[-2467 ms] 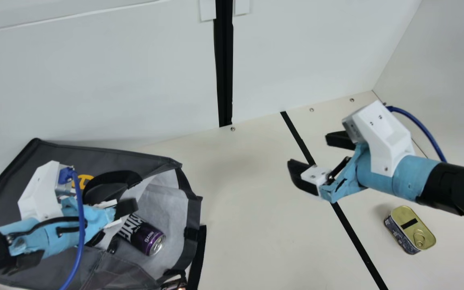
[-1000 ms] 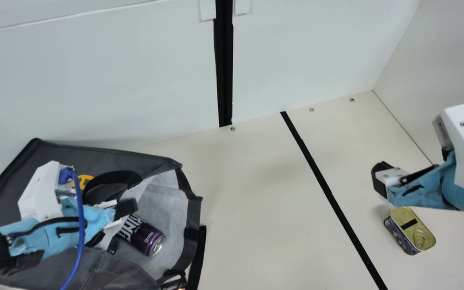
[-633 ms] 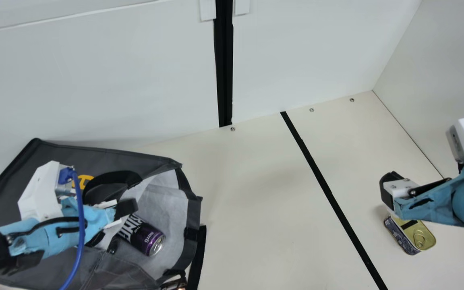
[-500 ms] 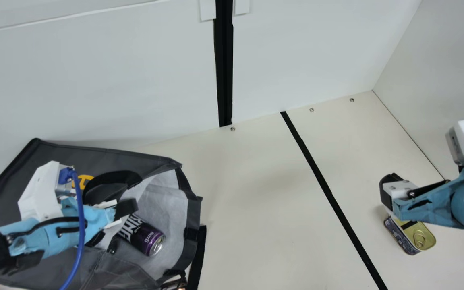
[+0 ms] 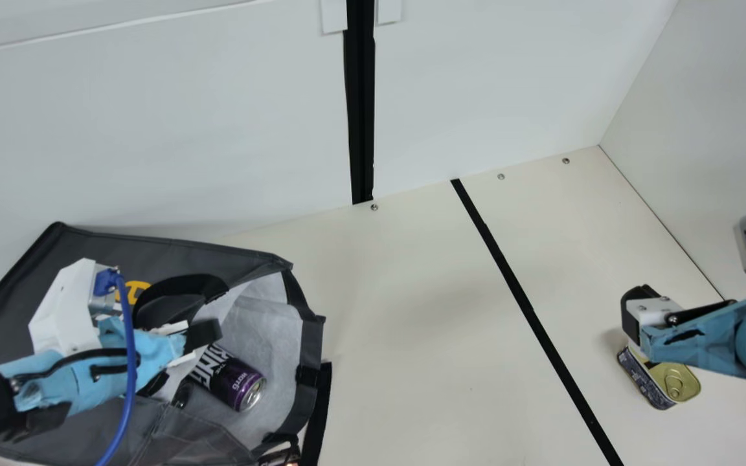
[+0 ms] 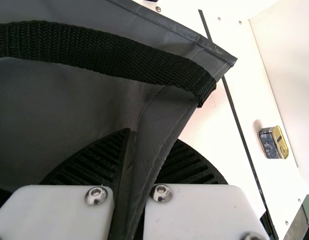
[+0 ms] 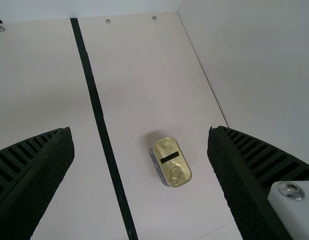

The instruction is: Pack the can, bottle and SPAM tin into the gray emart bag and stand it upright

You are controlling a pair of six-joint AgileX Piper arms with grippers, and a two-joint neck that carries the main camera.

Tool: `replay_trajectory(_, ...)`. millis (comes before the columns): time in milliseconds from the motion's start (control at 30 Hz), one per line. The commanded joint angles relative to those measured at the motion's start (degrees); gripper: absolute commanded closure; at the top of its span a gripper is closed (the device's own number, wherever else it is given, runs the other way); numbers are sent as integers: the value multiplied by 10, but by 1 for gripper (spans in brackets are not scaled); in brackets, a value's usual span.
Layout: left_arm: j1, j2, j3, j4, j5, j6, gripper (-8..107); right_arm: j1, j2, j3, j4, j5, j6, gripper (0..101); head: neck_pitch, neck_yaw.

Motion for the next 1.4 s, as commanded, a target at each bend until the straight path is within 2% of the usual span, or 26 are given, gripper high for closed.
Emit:
replay_trajectory(0,0,0,0,0,0,0,107,-2,-1,2,5,0,-2,6,-13,0)
replay_trajectory(733,0,0,0,0,0,0,107,-3,0,24,11,0,-15,6,-13,0)
replay_trajectory(1367,0,0,0,0,0,0,107,-28,-3,71,28,0,-84,6,-13,0)
